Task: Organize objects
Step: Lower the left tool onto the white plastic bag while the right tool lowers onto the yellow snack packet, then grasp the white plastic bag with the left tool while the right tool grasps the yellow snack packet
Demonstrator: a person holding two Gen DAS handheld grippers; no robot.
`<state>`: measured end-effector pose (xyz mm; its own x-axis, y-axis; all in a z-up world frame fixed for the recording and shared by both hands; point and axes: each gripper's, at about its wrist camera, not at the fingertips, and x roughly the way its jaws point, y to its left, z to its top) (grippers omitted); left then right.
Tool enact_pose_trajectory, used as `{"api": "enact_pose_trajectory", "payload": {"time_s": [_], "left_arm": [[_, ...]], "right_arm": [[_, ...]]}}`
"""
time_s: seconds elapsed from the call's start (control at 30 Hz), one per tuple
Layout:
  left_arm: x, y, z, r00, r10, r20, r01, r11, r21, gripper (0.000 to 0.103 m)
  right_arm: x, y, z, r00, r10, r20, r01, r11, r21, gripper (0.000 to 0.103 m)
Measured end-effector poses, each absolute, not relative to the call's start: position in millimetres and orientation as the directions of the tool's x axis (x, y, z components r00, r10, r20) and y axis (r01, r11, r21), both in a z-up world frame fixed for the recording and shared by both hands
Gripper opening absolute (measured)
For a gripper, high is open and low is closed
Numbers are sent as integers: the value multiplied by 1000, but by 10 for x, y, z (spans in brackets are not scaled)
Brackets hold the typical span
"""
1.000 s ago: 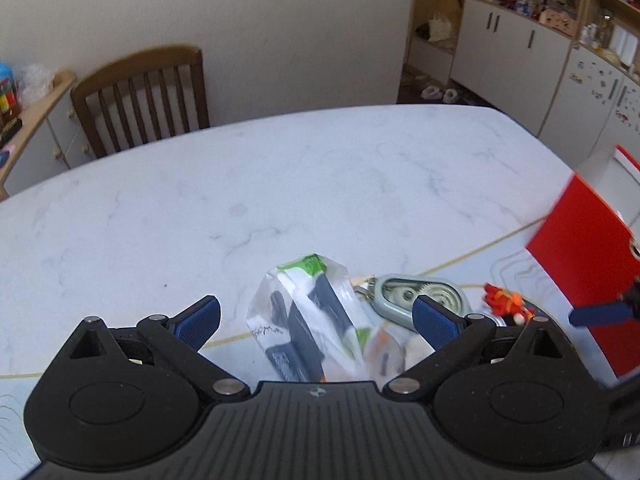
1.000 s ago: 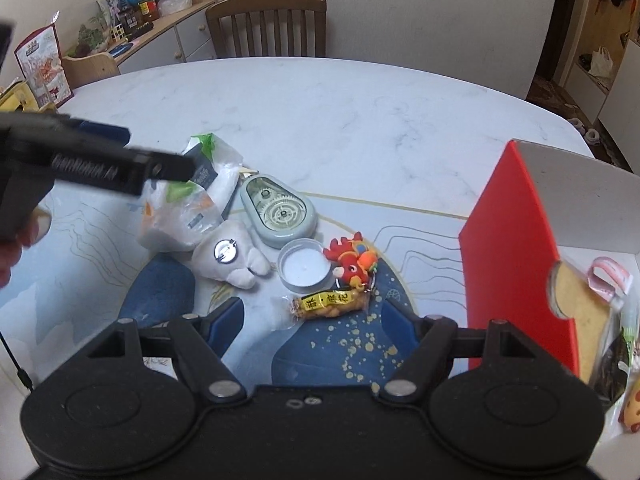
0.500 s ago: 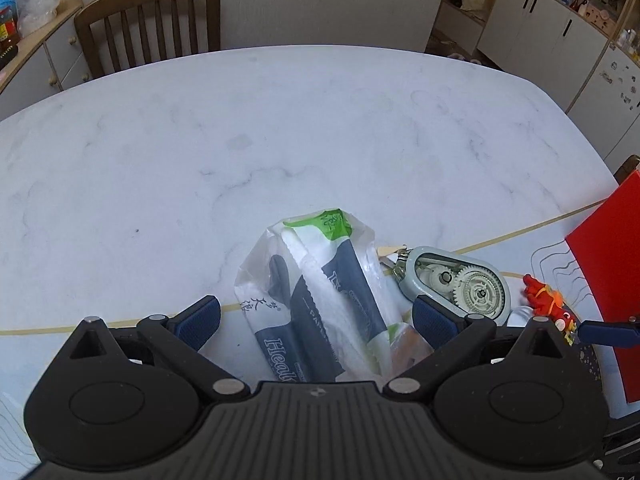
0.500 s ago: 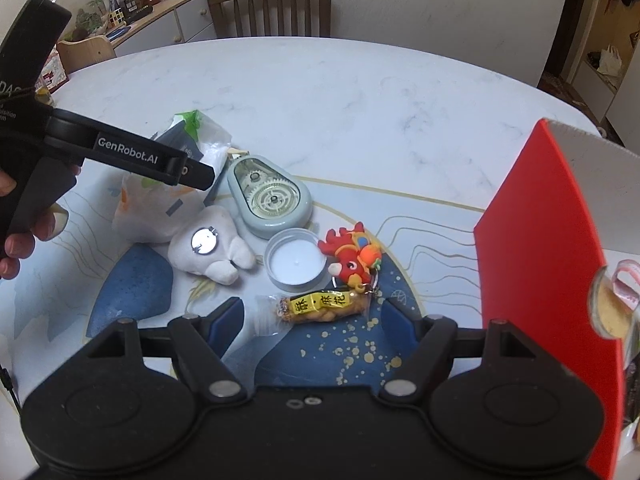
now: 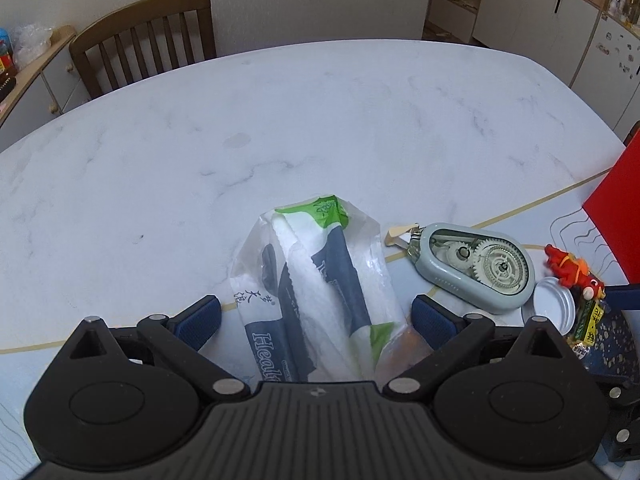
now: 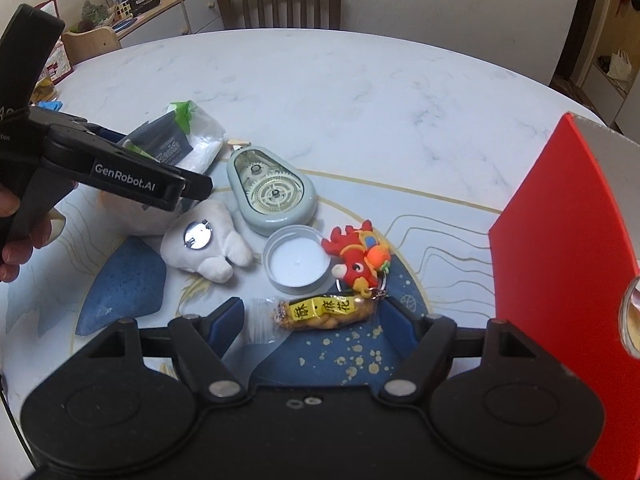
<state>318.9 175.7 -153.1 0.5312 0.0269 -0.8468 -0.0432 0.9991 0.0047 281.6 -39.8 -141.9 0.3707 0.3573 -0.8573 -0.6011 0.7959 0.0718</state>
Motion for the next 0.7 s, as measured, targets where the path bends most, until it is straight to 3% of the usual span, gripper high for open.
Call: {"api": "enact_pose_trajectory", "payload": {"time_s": [0.1,0.17,0.3,0.37,0.47,0.7], "left_arm": [[3142,1768,-1524,547,32,-837,-47,999,8,95],[3098,1774,-1514,559,34,-829,-43,999,13,84],[3024,1785,-1480,575,27,-818,-38,999,6,68],[2993,1796,-1469,581,18,-814,-37,999,-4,57],[2939,1799,-1453,583,6,-812,-34,999,-17,46],[2757,1762,-1400,577,-16,-817,-21,999,-35,42]], "right_arm": [[2782,-399,-1425,373,362,-854,-611,789,68,74],[2769,-404,-1426,376,363,-853,-617,784,62,72],[2760,-408,-1431,383,365,-848,-631,775,48,63],[2777,-414,-1421,391,368,-843,-628,777,48,51],[2817,-427,-1413,386,372,-844,-618,784,63,51],[2717,-491,-1380,405,377,-833,-616,786,56,50]]}}
